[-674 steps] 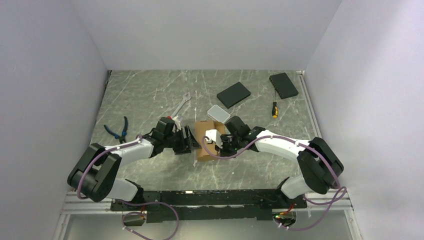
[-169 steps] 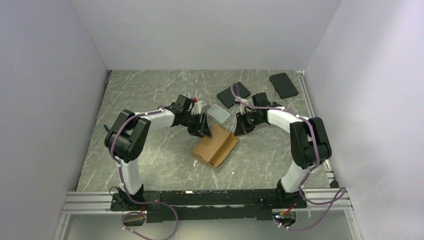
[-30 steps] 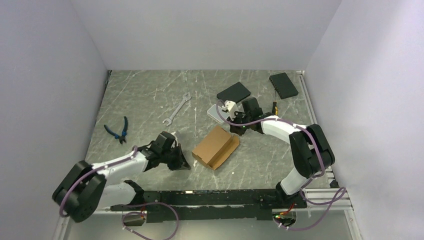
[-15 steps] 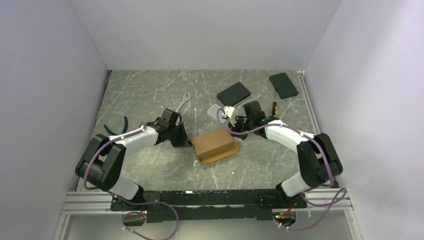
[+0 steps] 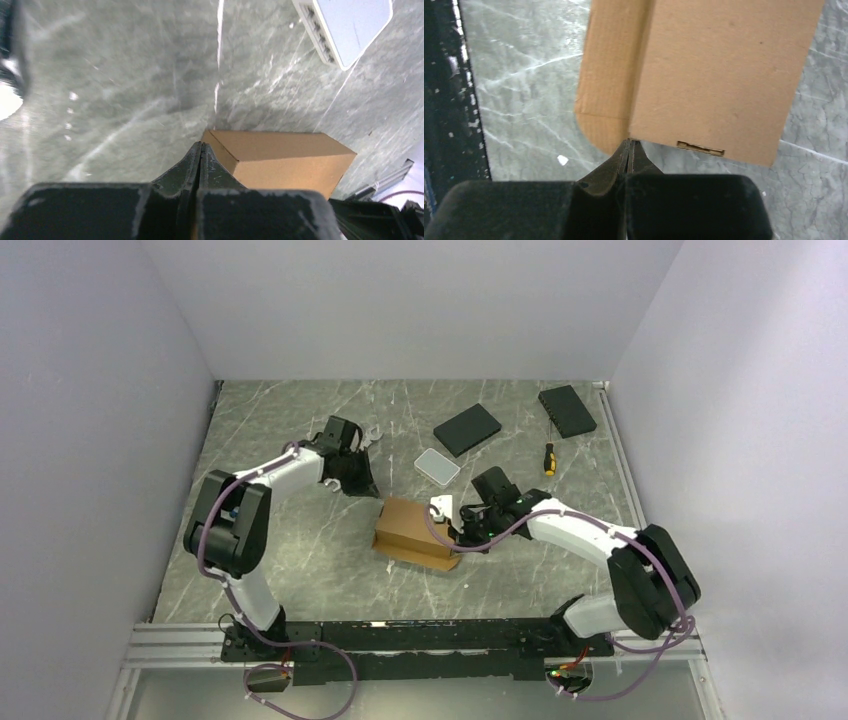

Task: Fold the paper box

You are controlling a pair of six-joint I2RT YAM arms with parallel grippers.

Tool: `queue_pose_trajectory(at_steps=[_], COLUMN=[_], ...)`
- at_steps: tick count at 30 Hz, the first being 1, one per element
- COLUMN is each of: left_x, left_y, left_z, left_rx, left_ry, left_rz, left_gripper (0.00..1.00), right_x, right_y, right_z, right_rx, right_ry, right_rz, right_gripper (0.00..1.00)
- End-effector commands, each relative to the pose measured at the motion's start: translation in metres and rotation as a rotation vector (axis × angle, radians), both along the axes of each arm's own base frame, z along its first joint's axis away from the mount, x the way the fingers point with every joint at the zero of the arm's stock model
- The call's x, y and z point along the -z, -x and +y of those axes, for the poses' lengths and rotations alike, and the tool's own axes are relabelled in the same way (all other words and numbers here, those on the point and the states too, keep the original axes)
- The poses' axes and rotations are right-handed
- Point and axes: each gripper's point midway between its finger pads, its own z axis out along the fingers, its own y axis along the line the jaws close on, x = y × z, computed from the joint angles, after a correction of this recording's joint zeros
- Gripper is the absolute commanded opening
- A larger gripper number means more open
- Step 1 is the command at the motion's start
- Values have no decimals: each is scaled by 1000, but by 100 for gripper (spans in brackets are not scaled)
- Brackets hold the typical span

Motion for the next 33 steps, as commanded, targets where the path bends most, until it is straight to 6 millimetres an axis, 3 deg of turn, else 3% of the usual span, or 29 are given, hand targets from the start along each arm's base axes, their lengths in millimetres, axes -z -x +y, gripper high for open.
queue_pose_trajectory(at_steps=[1,4,7,11,13,17,19,24,28,33], left_x=[-23,-54,-87,-122,-131,-129,-123,-104,-90,-62], left_y=[-22,-24,-7,36,68,122,141,177,183,170], left_z=[23,43,52,36,13,-39,-62,-115,-152,-178], left_rx=[12,-28,-26,46,145,340,429,655,764,749], left_ry=[-88,-161,-134,62,175,193,159,55,-93,-294], left_rz=[-77,-186,-322,-503,-553,-633,-689,-916,-1022,-1019], left_gripper=[4,7,13,38,48,56,61,68,67,63], right_x=[-19,-31,-60,-94,-106,-116,-106,-81,-74,-65], right_y=[12,12,7,-25,-45,-85,-102,-110,-115,-113], right_z=[2,-4,-6,-7,-6,-3,-9,-29,-34,-33], right_rx=[-92,-108,-100,66,182,403,500,614,642,643], right_ry=[-47,-44,-134,-251,-305,-387,-372,-376,-366,-355], right_rz=[-46,-80,-128,-174,-133,82,148,212,227,263], right_gripper=[0,0,6,33,36,38,38,40,40,40])
